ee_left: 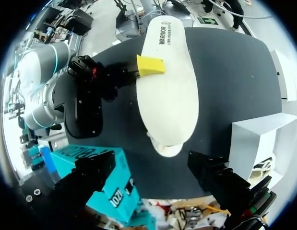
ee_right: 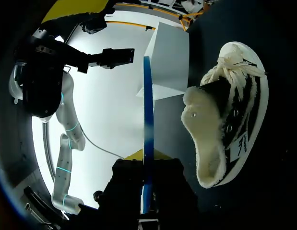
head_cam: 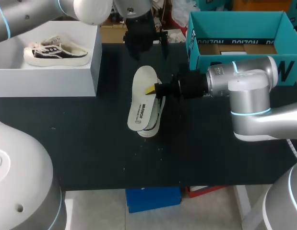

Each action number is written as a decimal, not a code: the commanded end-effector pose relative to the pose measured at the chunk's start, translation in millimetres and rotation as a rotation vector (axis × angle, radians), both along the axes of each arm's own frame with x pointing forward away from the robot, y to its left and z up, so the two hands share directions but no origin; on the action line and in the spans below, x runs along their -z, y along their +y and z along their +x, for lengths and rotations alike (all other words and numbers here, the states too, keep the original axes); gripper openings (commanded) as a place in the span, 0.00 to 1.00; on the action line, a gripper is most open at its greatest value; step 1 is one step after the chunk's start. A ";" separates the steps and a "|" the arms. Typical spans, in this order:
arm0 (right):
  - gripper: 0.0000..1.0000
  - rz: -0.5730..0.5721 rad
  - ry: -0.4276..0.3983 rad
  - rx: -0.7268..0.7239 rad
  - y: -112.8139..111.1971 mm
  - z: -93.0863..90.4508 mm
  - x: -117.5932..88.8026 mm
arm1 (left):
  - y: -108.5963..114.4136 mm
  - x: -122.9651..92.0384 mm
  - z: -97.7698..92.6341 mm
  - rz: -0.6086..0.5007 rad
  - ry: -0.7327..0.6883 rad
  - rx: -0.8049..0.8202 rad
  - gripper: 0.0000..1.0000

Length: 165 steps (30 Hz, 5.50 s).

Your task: Take the shoe out of the shoebox, open the shoe tongue, remove and reinsert the insole, then place the shoe into the shoebox

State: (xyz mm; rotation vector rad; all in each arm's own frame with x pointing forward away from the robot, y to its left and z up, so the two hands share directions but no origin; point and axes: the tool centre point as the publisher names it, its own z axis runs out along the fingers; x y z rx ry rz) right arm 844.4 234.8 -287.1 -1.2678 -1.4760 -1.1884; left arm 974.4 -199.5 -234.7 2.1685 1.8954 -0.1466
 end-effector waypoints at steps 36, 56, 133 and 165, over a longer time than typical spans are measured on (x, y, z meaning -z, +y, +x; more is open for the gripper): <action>0.00 -0.002 0.001 0.002 1.0 -0.2 0.0 | 15.8 -16.9 -118.9 -0.020 0.003 0.064 1.00; 0.00 -0.002 0.001 0.002 1.0 -0.2 0.0 | 33.1 -17.2 -180.6 0.032 0.037 0.064 1.00; 0.00 -0.002 0.001 0.002 1.0 -0.2 0.0 | 88.9 25.0 -140.3 -1.226 0.018 0.018 1.00; 0.00 -0.002 0.001 0.002 1.0 -0.2 0.0 | 49.3 46.8 -113.4 -1.294 -0.005 0.051 0.47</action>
